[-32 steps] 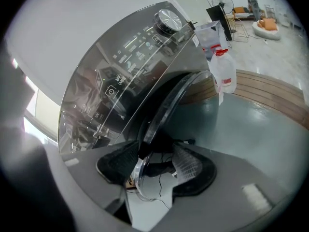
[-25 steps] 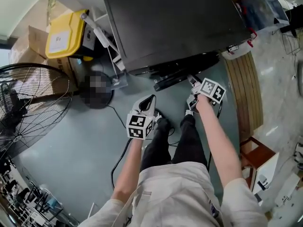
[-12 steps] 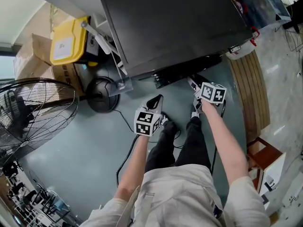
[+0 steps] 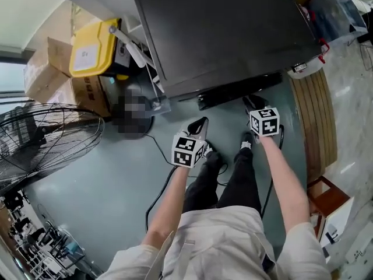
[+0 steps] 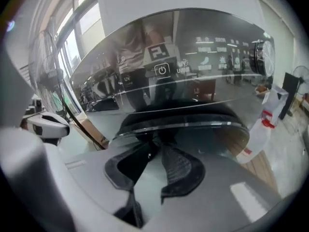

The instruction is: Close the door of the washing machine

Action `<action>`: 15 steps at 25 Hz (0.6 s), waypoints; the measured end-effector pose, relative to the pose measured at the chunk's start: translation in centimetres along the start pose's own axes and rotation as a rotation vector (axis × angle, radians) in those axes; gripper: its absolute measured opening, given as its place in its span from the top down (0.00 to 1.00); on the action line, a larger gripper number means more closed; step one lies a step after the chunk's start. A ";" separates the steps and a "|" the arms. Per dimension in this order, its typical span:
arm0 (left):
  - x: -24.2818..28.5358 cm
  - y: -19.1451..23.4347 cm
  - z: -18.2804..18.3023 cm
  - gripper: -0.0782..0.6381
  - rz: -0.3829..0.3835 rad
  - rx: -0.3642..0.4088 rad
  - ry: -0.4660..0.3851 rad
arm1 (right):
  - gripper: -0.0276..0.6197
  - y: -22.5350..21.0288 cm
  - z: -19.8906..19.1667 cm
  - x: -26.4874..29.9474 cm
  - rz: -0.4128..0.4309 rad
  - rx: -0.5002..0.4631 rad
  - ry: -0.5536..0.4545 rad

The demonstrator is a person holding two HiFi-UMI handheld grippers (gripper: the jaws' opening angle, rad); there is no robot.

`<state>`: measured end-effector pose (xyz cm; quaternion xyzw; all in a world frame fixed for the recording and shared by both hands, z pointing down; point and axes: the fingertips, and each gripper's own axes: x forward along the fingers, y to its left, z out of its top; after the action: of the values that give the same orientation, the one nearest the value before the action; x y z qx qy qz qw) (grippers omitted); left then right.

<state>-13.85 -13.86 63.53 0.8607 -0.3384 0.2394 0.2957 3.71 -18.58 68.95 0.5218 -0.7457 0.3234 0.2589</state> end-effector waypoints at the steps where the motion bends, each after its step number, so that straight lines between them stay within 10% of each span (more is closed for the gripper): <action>1: 0.1 0.1 0.0 0.88 0.002 0.001 0.000 | 0.84 -0.1 0.1 0.1 -0.017 -0.013 -0.010; 15: 3.3 -1.4 -1.7 0.88 0.012 -0.052 -0.018 | 0.85 0.2 0.4 0.3 -0.112 -0.134 -0.174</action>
<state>-10.97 -13.33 66.30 0.8526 -0.3525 0.2246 0.3136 3.39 -19.01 68.92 0.5701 -0.7551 0.2114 0.2451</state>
